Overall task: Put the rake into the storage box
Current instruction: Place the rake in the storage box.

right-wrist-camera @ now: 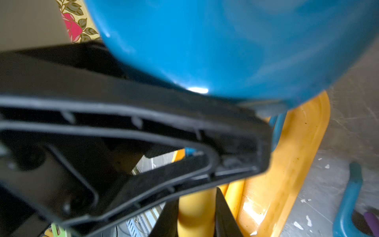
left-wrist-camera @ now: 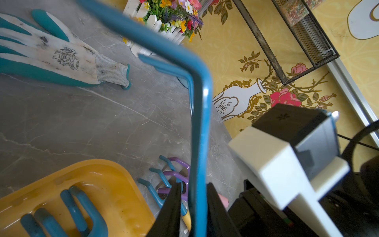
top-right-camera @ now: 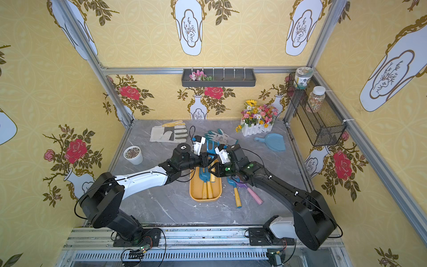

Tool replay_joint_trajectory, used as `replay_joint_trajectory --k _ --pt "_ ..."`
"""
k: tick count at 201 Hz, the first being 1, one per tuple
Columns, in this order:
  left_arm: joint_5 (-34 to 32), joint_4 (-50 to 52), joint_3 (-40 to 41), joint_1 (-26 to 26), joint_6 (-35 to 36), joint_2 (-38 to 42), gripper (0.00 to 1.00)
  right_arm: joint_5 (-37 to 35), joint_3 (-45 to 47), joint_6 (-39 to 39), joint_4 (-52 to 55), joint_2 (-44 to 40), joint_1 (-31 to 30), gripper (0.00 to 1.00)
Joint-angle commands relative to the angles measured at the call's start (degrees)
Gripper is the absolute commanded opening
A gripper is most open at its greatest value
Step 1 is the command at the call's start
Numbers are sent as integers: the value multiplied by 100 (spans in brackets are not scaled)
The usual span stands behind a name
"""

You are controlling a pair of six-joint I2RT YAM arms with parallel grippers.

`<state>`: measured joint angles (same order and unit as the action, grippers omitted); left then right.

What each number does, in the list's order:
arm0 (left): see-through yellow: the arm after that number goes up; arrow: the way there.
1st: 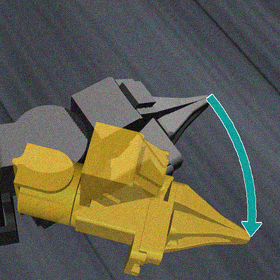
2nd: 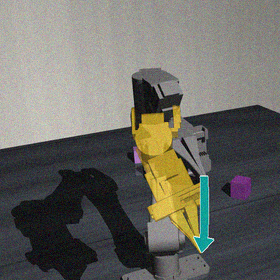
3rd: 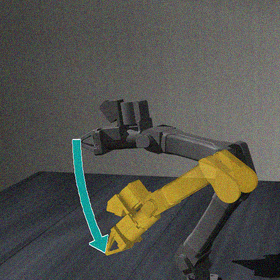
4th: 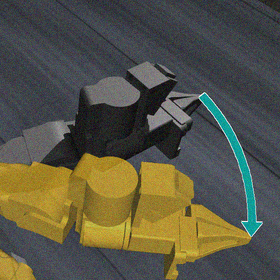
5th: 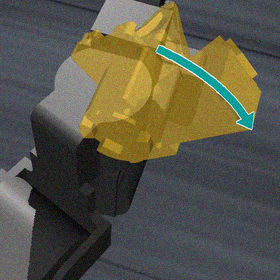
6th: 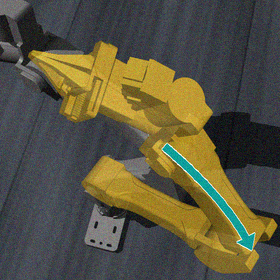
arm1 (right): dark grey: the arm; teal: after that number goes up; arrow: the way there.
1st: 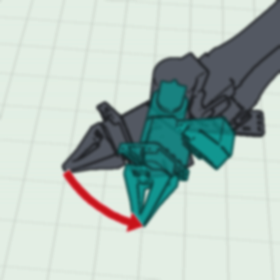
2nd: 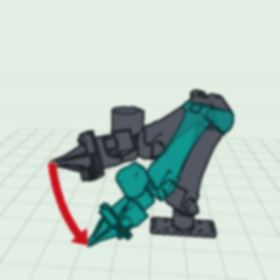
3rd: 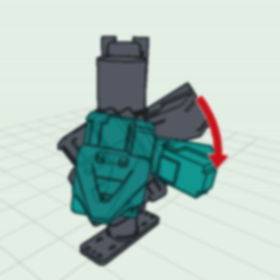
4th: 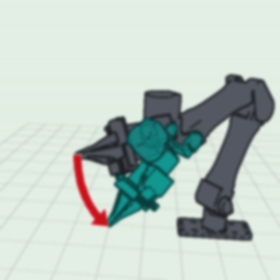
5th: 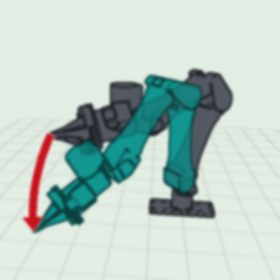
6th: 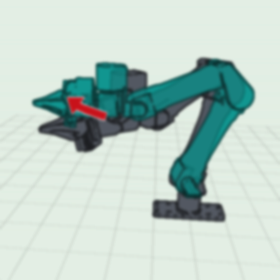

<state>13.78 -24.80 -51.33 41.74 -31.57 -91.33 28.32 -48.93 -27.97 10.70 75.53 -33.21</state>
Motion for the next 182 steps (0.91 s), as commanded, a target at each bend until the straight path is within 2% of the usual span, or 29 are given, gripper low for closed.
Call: replay_joint_trajectory --k 1,18,94,101,120,135,152,163,182 --pt "48 105 104 -1 127 -69 16 -27 -54 167 -82 -74 -1 5" --pt "101 191 154 -3 163 -78 0 -37 -48 167 -78 -91 -1 5" --pt "388 321 335 0 265 -157 0 -10 -50 195 -60 -39 -1 3" --pt "435 331 318 1 289 -166 6 -10 -57 195 -48 -21 -1 3" --pt "441 352 299 1 301 -179 9 -10 -65 226 -16 6 3 3" --pt "407 353 312 1 294 -158 27 16 -77 265 6 12 -7 3" --pt "397 353 317 1 296 -149 41 24 -96 297 48 19 -10 2" --pt "397 350 317 1 285 -151 45 25 -101 293 70 31 -9 2" --pt "397 352 310 2 284 -156 46 24 -108 307 81 32 -10 2"
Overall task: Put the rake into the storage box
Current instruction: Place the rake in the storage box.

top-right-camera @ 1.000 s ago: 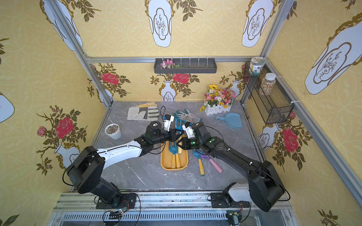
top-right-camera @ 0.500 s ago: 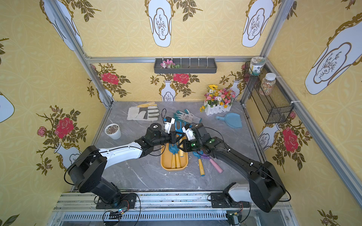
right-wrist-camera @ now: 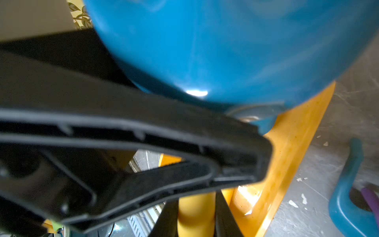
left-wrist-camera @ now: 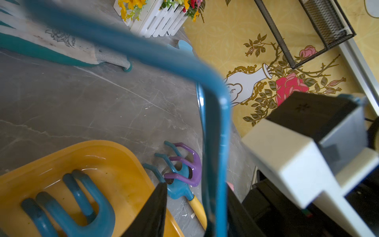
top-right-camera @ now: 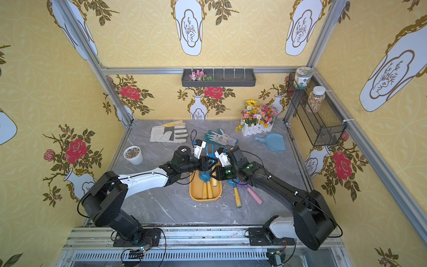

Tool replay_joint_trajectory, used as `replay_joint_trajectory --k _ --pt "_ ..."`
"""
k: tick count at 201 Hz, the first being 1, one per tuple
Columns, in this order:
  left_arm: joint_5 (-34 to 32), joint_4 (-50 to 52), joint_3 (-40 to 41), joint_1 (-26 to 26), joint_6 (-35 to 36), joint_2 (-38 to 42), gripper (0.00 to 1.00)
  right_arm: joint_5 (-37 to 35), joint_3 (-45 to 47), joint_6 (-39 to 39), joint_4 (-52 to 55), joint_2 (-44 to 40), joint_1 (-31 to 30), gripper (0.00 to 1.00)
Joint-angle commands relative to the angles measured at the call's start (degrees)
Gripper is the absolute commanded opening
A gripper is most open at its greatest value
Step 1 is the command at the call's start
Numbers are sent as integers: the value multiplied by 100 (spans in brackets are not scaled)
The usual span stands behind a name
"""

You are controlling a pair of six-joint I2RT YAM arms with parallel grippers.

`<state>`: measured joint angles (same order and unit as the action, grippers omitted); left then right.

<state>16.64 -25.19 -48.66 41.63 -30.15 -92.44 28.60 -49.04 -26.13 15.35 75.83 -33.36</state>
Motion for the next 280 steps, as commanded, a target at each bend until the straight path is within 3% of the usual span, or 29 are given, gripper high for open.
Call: replay_joint_trajectory --k 1,11,25,38,46,73,98,110,137,190,274,280 --pt "111 392 42 13 142 -41 46 -4 -102 120 -384 2 5 2" --pt "111 391 41 12 141 -35 44 -5 -92 129 -375 2 5 2" --pt "136 392 41 12 141 -36 35 -4 -93 126 -362 9 -3 2" --pt "153 388 28 12 147 -39 9 -4 -104 132 -358 6 -3 2" --pt "174 390 24 12 150 -46 0 -4 -100 126 -358 17 -4 2" --pt "105 410 32 12 154 -22 0 -52 -129 135 -340 19 -38 6" --pt "61 448 105 12 163 38 0 -279 -202 96 -193 3 -43 49" --pt "66 484 158 12 184 50 0 -488 -168 77 -207 -71 -41 59" --pt "164 515 343 12 203 -38 0 -900 -82 -6 -230 -247 26 60" --pt "267 533 612 20 141 -173 0 -970 30 -37 -184 -332 120 60" --pt "618 526 223 12 160 -756 0 -1044 10 -49 -81 -367 120 60" --pt "621 532 204 13 166 -781 4 -1064 -1 -43 -56 -367 120 60"
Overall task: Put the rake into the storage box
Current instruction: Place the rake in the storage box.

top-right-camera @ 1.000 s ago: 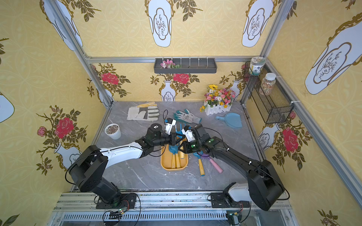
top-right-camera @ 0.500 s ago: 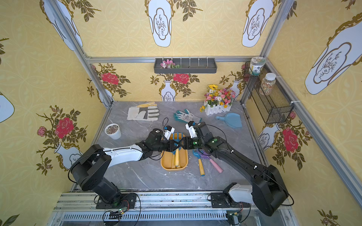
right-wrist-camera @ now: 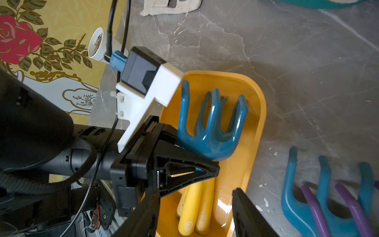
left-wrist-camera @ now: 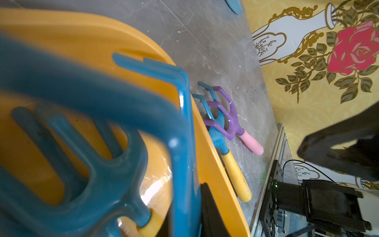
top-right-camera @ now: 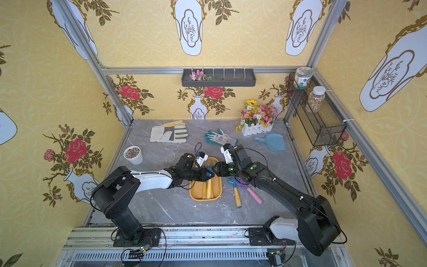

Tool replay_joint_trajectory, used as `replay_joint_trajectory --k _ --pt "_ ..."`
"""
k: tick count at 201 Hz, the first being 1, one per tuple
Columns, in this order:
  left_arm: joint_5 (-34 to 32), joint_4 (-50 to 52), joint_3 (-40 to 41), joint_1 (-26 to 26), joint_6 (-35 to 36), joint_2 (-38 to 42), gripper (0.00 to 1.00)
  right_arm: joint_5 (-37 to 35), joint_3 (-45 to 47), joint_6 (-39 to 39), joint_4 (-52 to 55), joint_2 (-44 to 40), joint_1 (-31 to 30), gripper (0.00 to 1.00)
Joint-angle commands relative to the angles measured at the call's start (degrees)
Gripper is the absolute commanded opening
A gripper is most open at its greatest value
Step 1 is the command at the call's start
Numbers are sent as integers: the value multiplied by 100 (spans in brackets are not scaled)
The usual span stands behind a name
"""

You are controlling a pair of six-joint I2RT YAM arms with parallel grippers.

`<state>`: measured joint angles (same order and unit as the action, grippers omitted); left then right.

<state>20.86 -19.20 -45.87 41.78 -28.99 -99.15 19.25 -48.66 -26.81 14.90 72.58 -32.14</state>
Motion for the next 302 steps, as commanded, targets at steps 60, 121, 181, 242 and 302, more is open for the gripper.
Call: replay_joint_trajectory --k 60,121,181,242,302 --pt "203 1 -168 -3 44 -198 26 -210 -55 34 83 -98 -3 59" --pt "-87 80 148 -3 41 159 26 -224 -49 10 86 -76 -3 58" --pt "-731 103 537 -56 -131 547 21 -158 -91 -3 5 59 -12 58" --pt "-1124 51 650 -65 -184 862 15 -313 -83 9 -13 262 -20 28" --pt "-1828 33 475 -91 -344 1137 11 -181 -58 -114 -185 811 -108 20"
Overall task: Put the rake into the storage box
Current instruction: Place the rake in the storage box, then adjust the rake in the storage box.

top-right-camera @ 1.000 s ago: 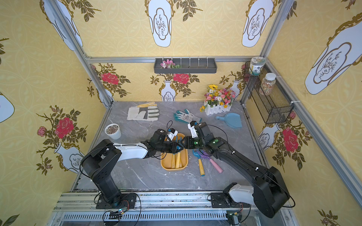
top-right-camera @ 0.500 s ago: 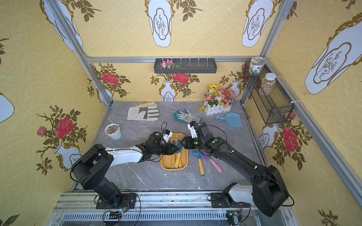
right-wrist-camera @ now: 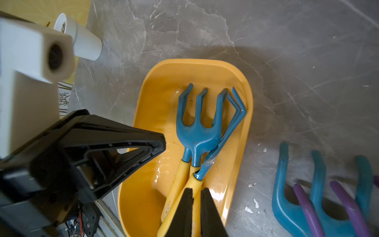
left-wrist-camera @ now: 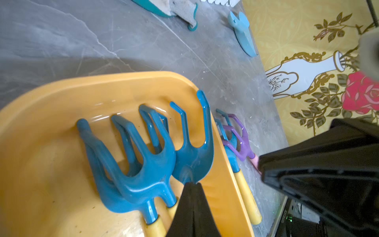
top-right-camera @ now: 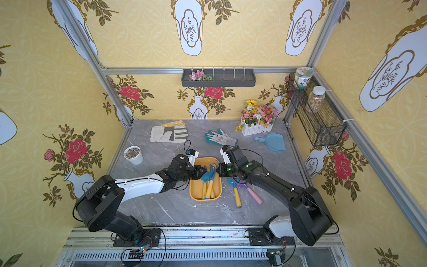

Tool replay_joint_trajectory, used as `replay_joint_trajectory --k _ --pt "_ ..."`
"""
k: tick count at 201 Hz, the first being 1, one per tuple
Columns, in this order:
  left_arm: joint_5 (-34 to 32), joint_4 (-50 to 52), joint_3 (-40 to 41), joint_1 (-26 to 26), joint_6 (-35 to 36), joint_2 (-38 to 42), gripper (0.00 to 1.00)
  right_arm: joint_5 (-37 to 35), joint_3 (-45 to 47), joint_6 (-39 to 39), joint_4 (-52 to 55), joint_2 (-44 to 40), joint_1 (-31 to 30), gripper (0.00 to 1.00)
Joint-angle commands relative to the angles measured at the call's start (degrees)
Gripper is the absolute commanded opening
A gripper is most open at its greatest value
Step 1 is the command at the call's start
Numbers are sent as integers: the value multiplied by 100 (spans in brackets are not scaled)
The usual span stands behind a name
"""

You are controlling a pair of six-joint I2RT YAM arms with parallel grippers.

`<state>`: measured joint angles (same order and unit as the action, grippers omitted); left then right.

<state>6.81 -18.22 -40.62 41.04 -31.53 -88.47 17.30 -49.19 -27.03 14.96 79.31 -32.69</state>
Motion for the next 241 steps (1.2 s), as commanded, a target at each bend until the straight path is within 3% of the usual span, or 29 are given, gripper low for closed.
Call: replay_joint_trajectory --k 1,30,241 --pt "-433 -67 -46 -17 -99 72 11 12 -9 -96 -198 146 -58 20" --pt "-532 -93 -71 -34 -73 176 18 -58 -39 -140 -351 358 -80 21" --pt "-488 18 -25 -52 -15 260 19 213 -1068 139 -369 1970 -527 22"
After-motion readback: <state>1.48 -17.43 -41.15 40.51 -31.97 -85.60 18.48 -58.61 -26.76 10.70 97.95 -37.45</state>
